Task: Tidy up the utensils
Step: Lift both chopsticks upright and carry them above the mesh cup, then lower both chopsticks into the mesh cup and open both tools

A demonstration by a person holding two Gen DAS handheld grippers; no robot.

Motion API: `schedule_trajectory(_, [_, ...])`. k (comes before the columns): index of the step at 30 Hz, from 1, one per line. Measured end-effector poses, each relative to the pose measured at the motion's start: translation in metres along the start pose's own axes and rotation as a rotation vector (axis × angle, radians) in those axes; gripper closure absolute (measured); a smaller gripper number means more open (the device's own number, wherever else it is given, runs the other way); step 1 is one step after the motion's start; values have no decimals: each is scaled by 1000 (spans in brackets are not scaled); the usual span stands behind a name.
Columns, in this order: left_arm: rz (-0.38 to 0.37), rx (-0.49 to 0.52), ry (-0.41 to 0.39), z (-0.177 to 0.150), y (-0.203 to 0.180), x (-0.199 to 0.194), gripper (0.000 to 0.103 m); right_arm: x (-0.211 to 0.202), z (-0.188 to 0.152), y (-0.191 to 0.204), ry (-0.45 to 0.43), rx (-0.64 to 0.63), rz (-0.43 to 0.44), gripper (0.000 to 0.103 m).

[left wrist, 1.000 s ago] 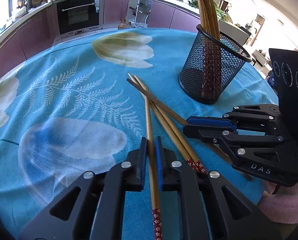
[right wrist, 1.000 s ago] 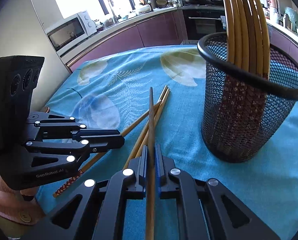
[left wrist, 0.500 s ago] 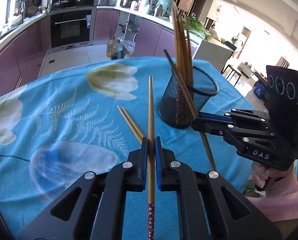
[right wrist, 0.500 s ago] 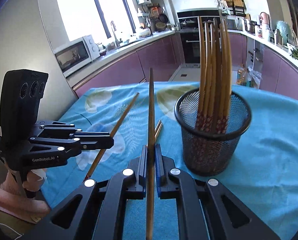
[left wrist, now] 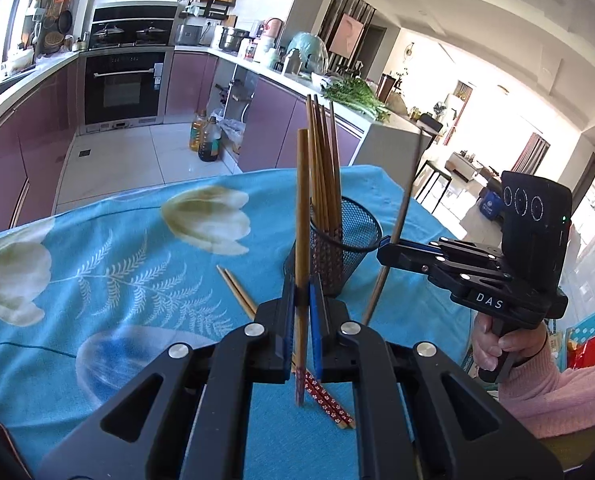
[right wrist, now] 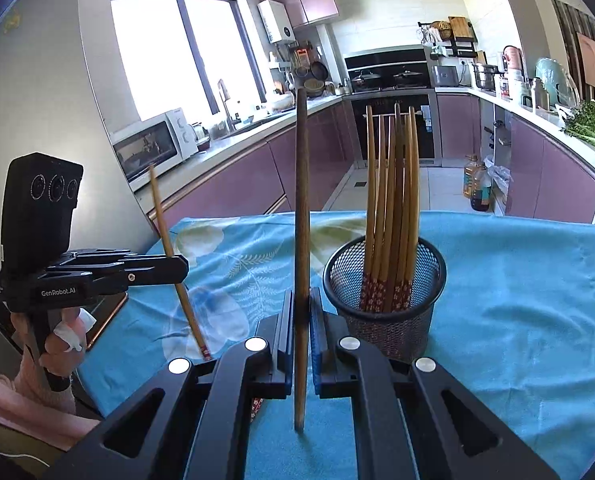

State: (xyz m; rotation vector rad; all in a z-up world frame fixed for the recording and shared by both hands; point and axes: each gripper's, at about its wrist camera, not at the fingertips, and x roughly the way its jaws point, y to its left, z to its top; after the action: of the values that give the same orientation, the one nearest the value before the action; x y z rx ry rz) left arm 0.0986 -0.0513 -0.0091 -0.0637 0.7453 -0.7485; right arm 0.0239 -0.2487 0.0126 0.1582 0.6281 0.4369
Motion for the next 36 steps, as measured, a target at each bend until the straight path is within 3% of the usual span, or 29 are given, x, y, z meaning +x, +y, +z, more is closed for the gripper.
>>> schedule_trajectory(36, [-78,84,-206,96,-51,-22,95,-51,59,-5,-212,-98,-95,97])
